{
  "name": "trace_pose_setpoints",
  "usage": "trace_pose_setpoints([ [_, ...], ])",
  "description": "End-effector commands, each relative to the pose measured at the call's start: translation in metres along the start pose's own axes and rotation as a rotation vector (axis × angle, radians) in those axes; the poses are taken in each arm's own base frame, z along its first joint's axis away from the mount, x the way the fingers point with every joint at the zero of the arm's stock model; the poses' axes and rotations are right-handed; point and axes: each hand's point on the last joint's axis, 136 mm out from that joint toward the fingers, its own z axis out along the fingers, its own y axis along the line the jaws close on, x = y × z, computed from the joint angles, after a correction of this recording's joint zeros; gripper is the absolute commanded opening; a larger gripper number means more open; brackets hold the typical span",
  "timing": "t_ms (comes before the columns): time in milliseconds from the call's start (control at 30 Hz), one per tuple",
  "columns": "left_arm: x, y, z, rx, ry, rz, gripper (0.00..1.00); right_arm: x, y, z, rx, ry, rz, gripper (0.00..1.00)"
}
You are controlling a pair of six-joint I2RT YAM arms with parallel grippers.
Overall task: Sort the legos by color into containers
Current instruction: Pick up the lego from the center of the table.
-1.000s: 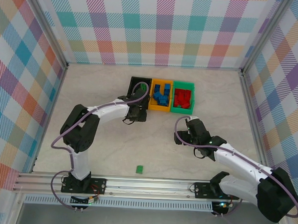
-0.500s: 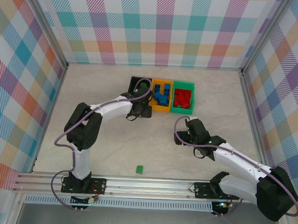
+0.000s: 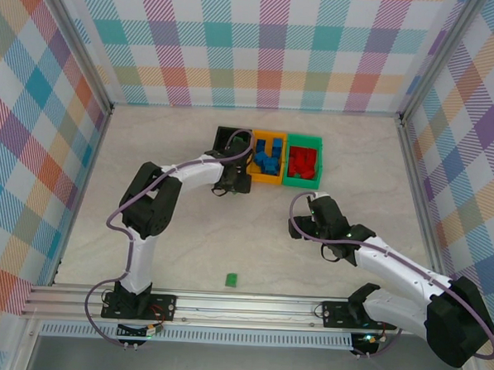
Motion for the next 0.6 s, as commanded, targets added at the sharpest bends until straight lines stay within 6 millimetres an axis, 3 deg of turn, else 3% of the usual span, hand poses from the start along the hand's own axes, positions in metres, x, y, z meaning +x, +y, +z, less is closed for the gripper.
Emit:
trace_pose_setpoints([
  [0, -0.003, -0.01, 0.008, 0.052, 0.007, 0.005, 0.62, -0.002, 0.0, 0.0, -0.006, -0.015, 0.017, 0.91],
  [100, -0.003, -0.015, 0.006, 0.08, 0.007, 0.0, 0.48, -0.002, 0.0, 0.0, -0.005, -0.015, 0.017, 0.91],
  [233, -0.002, -0.014, -0.006, 0.093, -0.012, -0.009, 0.43, -0.003, 0.0, 0.001, -0.005, -0.015, 0.018, 0.91],
  [567, -0.011, -0.012, -0.065, 0.15, -0.11, -0.042, 0.41, -0.002, 0.001, 0.002, -0.007, -0.011, 0.015, 0.91],
])
